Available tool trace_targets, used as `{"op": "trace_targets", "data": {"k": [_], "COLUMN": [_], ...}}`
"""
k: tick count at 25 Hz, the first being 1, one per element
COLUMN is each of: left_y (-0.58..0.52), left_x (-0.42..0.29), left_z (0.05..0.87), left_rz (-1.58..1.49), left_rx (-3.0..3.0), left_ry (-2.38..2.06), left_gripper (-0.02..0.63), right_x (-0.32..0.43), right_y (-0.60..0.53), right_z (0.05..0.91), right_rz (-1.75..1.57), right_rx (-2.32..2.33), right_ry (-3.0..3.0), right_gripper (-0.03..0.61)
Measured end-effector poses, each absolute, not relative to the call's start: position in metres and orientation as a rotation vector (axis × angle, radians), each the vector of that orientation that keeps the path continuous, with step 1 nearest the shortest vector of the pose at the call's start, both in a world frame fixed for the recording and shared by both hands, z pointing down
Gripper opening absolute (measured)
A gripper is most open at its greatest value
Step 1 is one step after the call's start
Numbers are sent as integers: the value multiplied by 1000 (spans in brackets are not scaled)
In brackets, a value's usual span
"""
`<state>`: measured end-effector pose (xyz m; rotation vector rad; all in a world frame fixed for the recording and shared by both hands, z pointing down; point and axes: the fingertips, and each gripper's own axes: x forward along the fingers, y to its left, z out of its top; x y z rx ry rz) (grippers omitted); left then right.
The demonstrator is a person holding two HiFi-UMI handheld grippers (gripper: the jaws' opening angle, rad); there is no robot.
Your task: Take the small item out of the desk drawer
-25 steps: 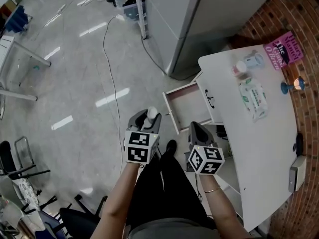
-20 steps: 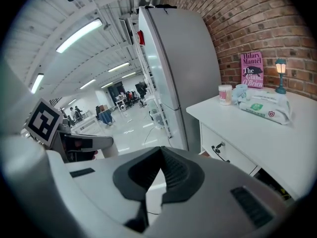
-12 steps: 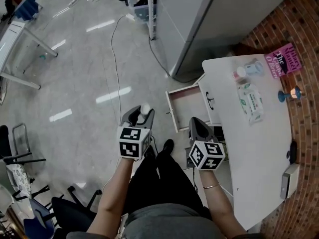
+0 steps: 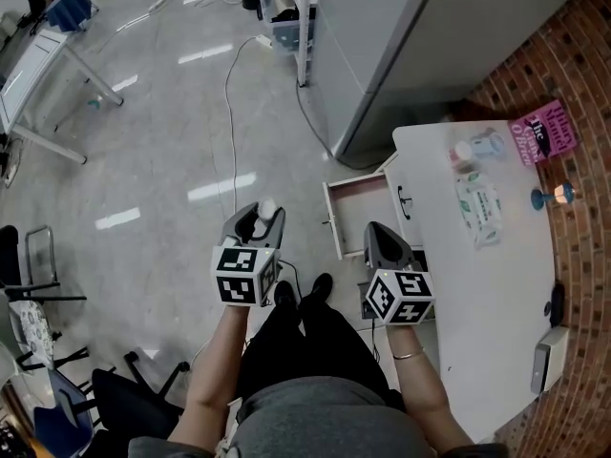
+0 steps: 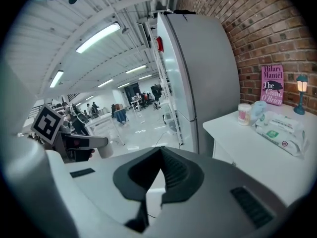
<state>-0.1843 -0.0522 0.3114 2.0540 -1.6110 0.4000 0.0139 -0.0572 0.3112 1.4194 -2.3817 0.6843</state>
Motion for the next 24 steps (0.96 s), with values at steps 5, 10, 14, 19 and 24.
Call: {"op": "trace_targets", "data": {"k": [5,10,14,19,24], "left_y": [-47,-50,-52,-55,-59], "left_x": [-192,-191,-185,-181,-172], "left_z": [311,305,301,295,292], "left_rz": [402,357,352,337,340], "left_rx": [2030,2018,2033,2037,2039], "left_ry": [-1623,-1635,-1637,-1635,-1634], "left_gripper": [172,172,172,172,172], "right_x": [13,14,18,26,37], "right_y": [-57,-58,-59,-61,-62], "right_z": [308,307,306,302,301], "right_rz": [665,647,648,652,657], "right_rx": [1398,1390,1398,1413,1417], "right_ry": [-2391,-2393,-2398,-2406,-2411], "right_gripper": [2,2,2,2,2]}}
